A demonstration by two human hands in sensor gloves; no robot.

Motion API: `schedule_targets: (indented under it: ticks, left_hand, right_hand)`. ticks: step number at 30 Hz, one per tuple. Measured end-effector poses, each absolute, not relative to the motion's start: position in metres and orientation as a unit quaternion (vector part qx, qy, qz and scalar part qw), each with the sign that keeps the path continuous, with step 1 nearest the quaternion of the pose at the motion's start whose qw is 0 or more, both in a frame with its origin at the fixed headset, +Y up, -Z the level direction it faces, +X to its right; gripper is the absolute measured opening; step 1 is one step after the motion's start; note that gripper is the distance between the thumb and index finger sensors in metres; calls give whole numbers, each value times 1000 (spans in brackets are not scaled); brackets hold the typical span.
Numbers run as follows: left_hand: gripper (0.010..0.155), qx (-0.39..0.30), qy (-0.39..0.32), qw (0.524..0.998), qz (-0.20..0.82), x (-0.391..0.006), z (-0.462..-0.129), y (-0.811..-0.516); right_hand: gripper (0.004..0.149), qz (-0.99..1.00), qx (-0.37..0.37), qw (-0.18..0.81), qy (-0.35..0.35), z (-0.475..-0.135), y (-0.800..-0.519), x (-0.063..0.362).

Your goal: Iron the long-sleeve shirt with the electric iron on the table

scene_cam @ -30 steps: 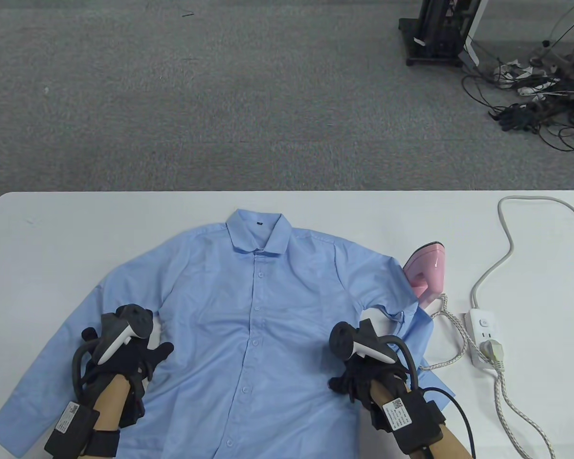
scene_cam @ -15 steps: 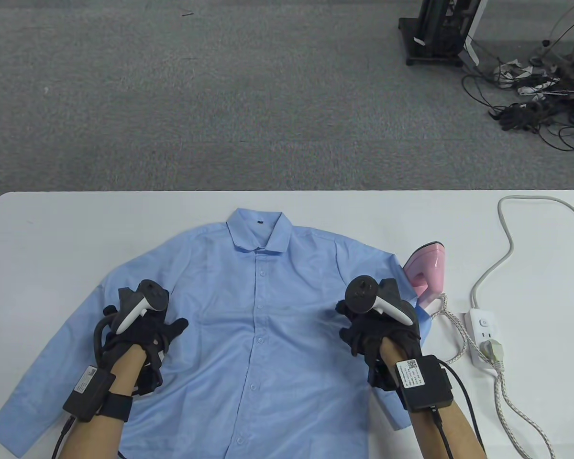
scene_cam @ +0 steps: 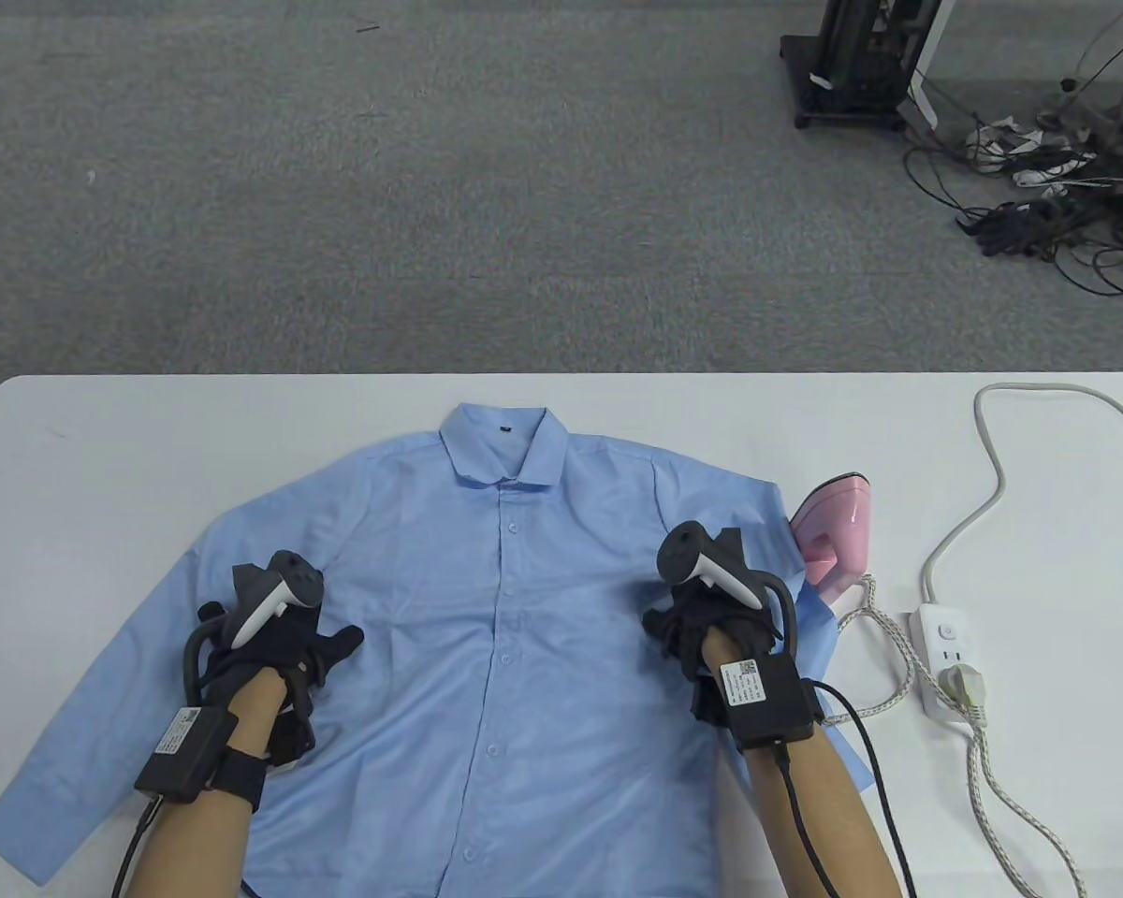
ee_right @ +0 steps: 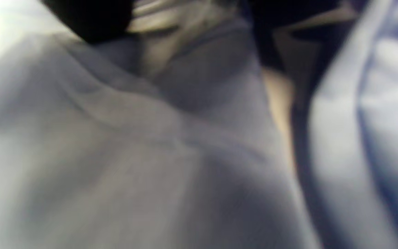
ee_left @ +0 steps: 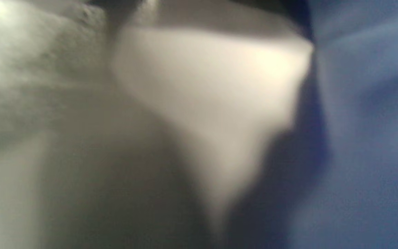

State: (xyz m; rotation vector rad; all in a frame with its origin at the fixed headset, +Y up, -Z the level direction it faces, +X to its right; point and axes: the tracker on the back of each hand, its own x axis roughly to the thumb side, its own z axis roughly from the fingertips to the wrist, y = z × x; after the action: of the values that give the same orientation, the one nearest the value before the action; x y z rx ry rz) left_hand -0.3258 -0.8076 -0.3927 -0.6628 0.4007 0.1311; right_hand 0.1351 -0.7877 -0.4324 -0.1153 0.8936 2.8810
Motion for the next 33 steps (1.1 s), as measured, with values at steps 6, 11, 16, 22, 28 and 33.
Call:
schedule_targets:
  ticks: [6, 11, 16, 22, 28, 33]
  left_hand:
    - [90, -291, 184, 938, 40, -310, -392, -791]
    - [86, -261, 82, 962, 23, -286, -361, -767]
    - [82, -307, -56, 947, 72, -264, -340, -774]
    - [94, -348, -58, 935, -13, -257, -332, -802]
    - [106, -360, -51, 929, -63, -249, -325, -802]
    - [111, -367, -58, 925, -85, -242, -324, -805]
  right_hand:
    - [69, 955, -57, 23, 292, -457, -786, 127]
    - [71, 974, -55, 6, 220, -457, -780, 126]
    - [82, 983, 92, -19, 155, -403, -752, 81]
    - [92, 938, 149, -22, 311, -357, -776, 67]
    - [99, 922, 166, -53, 346, -347, -791, 90]
    - [101, 908, 165, -60, 379, -348, -793, 97]
